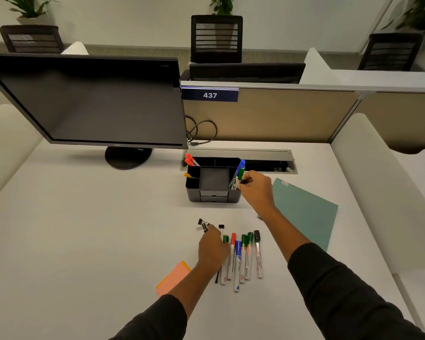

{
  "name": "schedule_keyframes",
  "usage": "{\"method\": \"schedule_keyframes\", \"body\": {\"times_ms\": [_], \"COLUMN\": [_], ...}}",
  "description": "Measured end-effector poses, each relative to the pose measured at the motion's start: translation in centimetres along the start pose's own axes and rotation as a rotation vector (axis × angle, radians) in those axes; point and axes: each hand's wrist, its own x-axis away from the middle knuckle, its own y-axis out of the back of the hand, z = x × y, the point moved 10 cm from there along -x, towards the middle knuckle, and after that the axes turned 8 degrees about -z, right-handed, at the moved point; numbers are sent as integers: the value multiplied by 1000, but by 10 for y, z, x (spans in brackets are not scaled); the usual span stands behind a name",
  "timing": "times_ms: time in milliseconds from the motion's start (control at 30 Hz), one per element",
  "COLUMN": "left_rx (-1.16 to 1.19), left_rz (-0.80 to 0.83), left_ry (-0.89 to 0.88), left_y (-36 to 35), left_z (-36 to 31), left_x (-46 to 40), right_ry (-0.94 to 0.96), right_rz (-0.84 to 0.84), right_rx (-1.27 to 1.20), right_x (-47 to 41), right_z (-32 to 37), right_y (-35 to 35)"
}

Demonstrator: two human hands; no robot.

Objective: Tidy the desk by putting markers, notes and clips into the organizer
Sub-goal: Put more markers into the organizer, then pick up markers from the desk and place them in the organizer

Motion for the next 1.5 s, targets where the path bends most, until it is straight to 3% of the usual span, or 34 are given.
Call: {"method": "schedule_keyframes", "body": {"times_ms": [367,600,1000,1500], "left_rx": [-113,-89,53,427], "left_rz": [2,7,-175,-429], "left_ry": [-64,-70,-225,-511], "left_y": [-5,-5,60,170], "left_z": [-16,-18,-44,-126], "left_x": [7,8,2,-18], "right_ry": [-5,-42,-308,-331], "right_rz": [-44,-116,238,304], "right_rx": [-80,21,385,438], "right_x": [3,31,93,113], "right_z": [-18,-54,-132,-130], "right_y": [9,31,22,19]}}
